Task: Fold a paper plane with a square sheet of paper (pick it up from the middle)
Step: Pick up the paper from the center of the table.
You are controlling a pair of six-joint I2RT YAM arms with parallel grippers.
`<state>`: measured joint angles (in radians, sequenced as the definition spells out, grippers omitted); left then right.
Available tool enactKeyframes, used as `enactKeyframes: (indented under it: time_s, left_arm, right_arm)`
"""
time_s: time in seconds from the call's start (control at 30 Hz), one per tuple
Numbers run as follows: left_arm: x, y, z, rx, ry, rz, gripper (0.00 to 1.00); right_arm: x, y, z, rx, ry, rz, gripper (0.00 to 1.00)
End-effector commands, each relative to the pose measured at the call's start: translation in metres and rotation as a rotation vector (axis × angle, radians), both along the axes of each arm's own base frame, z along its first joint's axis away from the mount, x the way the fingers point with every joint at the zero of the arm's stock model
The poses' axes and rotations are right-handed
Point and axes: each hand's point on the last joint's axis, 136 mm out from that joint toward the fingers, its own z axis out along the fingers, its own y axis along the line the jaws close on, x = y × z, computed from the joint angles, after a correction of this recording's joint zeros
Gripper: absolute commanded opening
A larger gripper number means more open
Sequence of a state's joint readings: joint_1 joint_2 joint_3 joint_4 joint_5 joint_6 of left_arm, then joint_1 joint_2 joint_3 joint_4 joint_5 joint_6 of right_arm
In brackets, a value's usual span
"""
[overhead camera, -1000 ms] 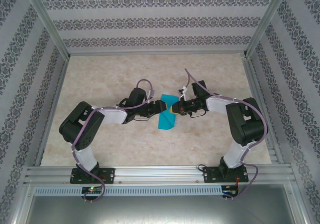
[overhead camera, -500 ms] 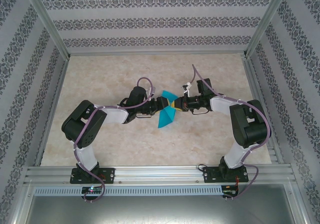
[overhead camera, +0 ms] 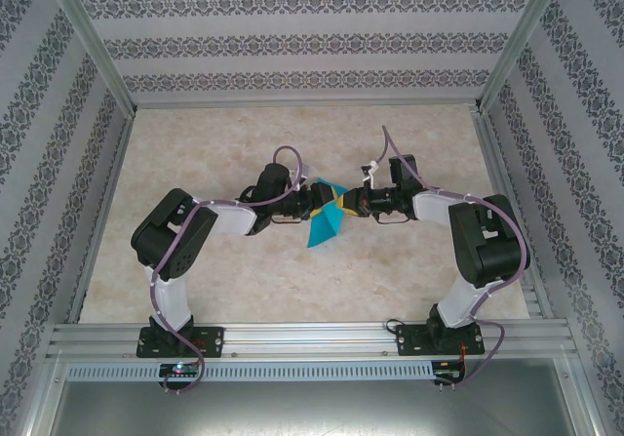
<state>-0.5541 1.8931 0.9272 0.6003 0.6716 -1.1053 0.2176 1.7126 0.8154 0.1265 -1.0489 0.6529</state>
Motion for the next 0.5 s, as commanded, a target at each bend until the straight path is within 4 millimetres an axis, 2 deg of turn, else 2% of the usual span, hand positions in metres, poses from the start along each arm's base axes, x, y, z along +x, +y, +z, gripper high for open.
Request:
enactKeyframes:
  time_s: [0.0,0.47]
  left_arm:
    - [0.007,-0.008,0.026,-0.065,-0.051,-0.026,0.62]
    - [-0.007,-0.002,0.008,0.034,-0.001,-0.070,0.41]
  right_arm:
    - [0.000,-0.002,-0.001,0.019,-0.008,0.004,0.01]
    - [0.002,-0.004,-0.010,0.013,0.009,-0.013,0.06]
